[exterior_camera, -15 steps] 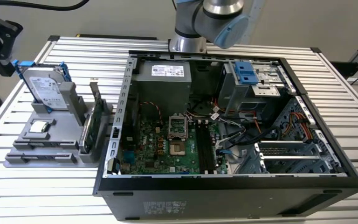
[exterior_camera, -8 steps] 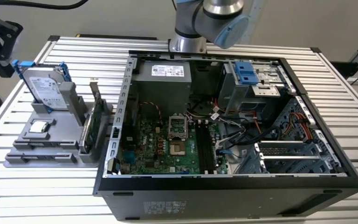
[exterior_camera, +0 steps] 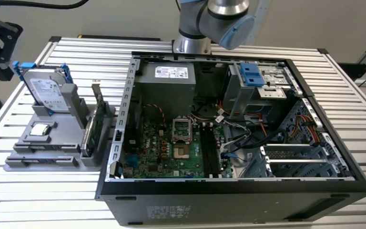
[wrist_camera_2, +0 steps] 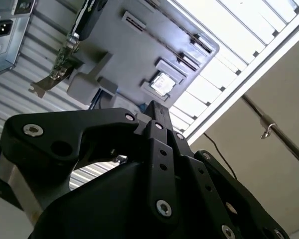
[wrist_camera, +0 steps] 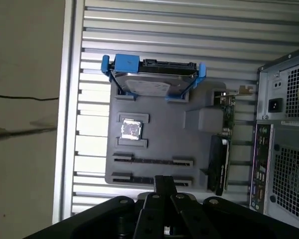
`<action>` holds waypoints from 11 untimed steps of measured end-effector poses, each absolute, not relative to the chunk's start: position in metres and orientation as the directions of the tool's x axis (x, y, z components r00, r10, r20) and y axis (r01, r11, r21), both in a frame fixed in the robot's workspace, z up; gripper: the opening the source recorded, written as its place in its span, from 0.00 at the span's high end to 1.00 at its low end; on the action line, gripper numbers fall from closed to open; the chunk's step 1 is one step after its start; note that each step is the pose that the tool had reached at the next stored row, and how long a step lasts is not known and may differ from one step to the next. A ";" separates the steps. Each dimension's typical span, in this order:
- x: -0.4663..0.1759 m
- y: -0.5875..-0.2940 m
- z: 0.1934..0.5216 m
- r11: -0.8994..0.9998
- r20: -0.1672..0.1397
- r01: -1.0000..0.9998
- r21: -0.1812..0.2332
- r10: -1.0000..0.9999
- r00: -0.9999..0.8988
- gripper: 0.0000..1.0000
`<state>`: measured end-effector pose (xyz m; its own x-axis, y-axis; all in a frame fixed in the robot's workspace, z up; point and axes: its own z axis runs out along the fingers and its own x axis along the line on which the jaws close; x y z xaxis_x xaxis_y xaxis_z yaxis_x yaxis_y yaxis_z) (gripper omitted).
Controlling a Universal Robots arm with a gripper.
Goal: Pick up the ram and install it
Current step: 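Reach for the ram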
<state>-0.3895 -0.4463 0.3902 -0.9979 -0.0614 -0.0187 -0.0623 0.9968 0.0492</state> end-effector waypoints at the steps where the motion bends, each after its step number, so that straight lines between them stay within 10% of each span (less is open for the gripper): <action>1: -0.389 -0.447 0.390 0.996 -0.019 -0.068 0.049 -0.067 -0.998 1.00; 11: -0.390 -0.459 0.390 0.994 -0.019 -0.096 0.049 -0.096 -0.995 1.00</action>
<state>-0.3895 -0.4592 0.3897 -0.9952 -0.0957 -0.0188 -0.0965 0.9941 0.0493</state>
